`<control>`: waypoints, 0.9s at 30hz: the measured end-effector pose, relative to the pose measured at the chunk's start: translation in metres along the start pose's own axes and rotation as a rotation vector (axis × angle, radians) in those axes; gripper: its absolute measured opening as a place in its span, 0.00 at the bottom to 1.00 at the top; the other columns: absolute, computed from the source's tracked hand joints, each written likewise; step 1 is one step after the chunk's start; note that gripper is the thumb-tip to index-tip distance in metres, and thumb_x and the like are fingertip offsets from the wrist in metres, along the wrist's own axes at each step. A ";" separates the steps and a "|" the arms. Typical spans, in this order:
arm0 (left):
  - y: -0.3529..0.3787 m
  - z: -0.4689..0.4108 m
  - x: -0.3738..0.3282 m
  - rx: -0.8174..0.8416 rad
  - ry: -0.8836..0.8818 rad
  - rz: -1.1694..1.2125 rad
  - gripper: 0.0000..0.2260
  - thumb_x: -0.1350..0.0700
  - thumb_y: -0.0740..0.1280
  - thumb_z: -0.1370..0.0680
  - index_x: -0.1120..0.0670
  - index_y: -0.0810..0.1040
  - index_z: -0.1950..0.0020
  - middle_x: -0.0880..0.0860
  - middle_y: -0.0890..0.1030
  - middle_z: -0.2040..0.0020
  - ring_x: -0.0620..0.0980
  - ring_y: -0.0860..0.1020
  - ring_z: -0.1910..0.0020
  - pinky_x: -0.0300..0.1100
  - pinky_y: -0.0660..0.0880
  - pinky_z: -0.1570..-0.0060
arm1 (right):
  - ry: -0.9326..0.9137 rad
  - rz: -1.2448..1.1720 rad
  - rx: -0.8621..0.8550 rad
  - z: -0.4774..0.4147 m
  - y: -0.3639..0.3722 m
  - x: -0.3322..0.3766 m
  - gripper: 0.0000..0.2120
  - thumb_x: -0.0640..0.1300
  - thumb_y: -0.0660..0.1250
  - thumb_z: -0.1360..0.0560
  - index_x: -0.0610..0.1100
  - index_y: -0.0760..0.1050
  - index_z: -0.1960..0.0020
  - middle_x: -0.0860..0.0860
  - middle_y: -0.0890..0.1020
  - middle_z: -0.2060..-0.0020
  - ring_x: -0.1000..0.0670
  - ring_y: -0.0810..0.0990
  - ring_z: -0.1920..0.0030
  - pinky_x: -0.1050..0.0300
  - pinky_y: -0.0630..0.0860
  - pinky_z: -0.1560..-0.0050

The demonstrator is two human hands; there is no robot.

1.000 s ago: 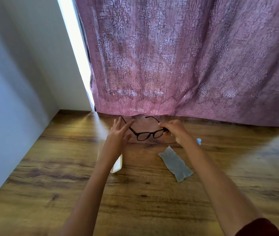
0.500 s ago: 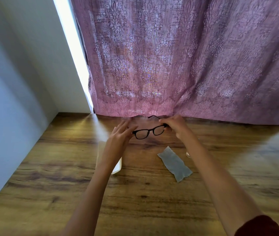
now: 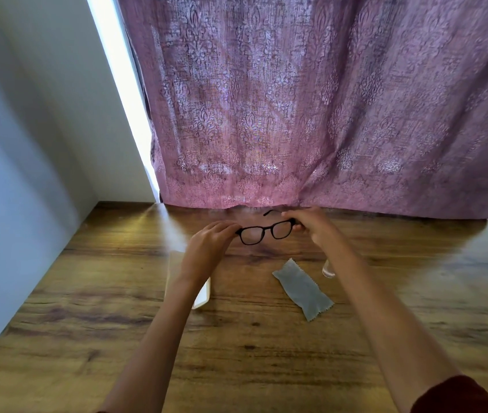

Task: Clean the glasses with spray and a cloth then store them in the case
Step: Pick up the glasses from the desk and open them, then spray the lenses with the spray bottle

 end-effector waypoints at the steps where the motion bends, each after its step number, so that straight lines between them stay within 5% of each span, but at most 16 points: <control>1: 0.001 -0.001 0.000 -0.001 -0.018 0.000 0.08 0.63 0.73 0.29 0.59 0.83 0.51 0.55 0.85 0.53 0.55 0.84 0.57 0.46 0.81 0.65 | -0.004 -0.027 0.003 0.001 0.000 0.000 0.12 0.41 0.73 0.29 0.36 0.79 0.49 0.46 0.79 0.66 0.56 0.73 0.79 0.64 0.66 0.72; 6: 0.004 -0.007 0.003 -0.040 -0.129 0.021 0.06 0.62 0.72 0.28 0.58 0.83 0.52 0.55 0.85 0.56 0.58 0.82 0.66 0.48 0.77 0.73 | -0.129 -0.074 -0.062 0.011 -0.014 0.004 0.11 0.47 0.68 0.25 0.38 0.80 0.53 0.46 0.82 0.63 0.53 0.78 0.73 0.64 0.75 0.73; 11: 0.012 -0.010 0.007 -0.086 -0.212 0.090 0.06 0.60 0.71 0.26 0.57 0.84 0.50 0.53 0.85 0.54 0.57 0.83 0.64 0.48 0.78 0.70 | -0.587 0.345 -0.274 0.027 -0.048 0.009 0.08 0.45 0.67 0.23 0.43 0.81 0.57 0.51 0.81 0.67 0.58 0.78 0.67 0.64 0.75 0.63; 14: 0.017 -0.011 0.006 -0.106 -0.237 0.124 0.07 0.61 0.71 0.26 0.57 0.84 0.49 0.54 0.85 0.55 0.55 0.83 0.64 0.46 0.77 0.68 | -0.754 0.423 -0.358 0.034 -0.066 -0.004 0.04 0.42 0.69 0.25 0.43 0.79 0.52 0.50 0.80 0.59 0.50 0.79 0.57 0.53 0.77 0.54; 18: 0.025 -0.012 0.002 -0.107 -0.254 0.180 0.07 0.62 0.70 0.26 0.57 0.84 0.50 0.53 0.85 0.55 0.53 0.83 0.63 0.42 0.75 0.67 | -0.739 0.417 -0.403 0.042 -0.082 -0.043 0.17 0.50 0.69 0.26 0.46 0.73 0.40 0.53 0.77 0.48 0.54 0.75 0.46 0.68 0.69 0.48; 21: 0.030 -0.012 -0.001 -0.098 -0.250 0.189 0.07 0.63 0.70 0.26 0.57 0.84 0.49 0.53 0.85 0.55 0.53 0.83 0.63 0.41 0.74 0.66 | -0.684 0.430 -0.405 0.044 -0.084 -0.072 0.26 0.48 0.71 0.27 0.45 0.67 0.33 0.52 0.74 0.41 0.56 0.73 0.43 0.64 0.68 0.46; 27: 0.033 -0.009 0.000 -0.100 -0.287 0.229 0.08 0.64 0.68 0.25 0.58 0.83 0.48 0.55 0.85 0.53 0.54 0.83 0.59 0.47 0.79 0.62 | -0.657 0.402 -0.357 0.043 -0.077 -0.100 0.27 0.41 0.70 0.25 0.43 0.62 0.30 0.53 0.75 0.50 0.58 0.77 0.59 0.68 0.73 0.58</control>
Point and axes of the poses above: each hand's wrist, its own z-axis away from the middle knuckle, its own y-axis out of the palm, x = y × z, the point moved 6 cm from there along -z, towards the middle knuckle
